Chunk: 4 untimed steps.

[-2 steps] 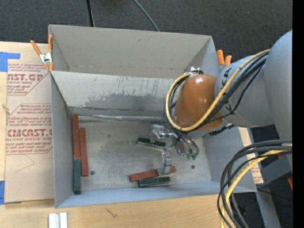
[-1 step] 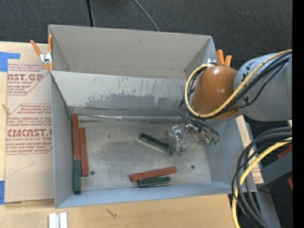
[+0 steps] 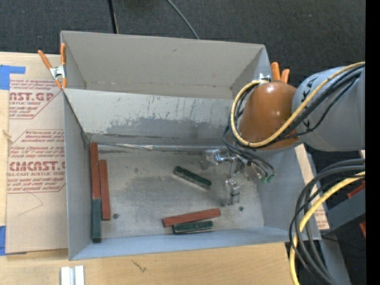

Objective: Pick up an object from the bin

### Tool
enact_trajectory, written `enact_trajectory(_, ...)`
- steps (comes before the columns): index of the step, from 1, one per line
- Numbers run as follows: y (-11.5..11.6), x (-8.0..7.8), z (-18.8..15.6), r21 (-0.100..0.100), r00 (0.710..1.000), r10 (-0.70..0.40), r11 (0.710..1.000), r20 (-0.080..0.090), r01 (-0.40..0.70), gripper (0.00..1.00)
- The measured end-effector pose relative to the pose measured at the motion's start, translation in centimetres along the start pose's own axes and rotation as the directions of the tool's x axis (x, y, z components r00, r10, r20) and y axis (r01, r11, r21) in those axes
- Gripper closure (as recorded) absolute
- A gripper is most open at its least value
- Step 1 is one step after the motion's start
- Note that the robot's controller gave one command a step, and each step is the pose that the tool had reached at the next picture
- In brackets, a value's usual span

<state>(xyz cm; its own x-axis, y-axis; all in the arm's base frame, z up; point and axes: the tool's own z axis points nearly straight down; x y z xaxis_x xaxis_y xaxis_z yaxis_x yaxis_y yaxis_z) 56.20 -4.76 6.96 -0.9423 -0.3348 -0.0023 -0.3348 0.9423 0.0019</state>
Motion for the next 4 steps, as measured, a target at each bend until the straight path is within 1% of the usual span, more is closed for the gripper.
enact_trajectory(1, 0.0, 0.0, 0.0, 0.0, 1.0, 0.0, 1.0, 0.0, 0.0, 0.0)
enact_trajectory(2, 4.5, 1.5, 0.0, 0.002, 0.998, 0.067, 0.998, 0.0, -0.067, 0.0)
enact_trajectory(3, 9.8, 1.8, -0.1, 0.001, 0.976, 0.217, 0.976, 0.001, -0.217, 1.0)
enact_trajectory(4, 9.8, 1.8, -0.1, 0.001, 0.976, 0.217, 0.976, 0.001, -0.217, 1.0)
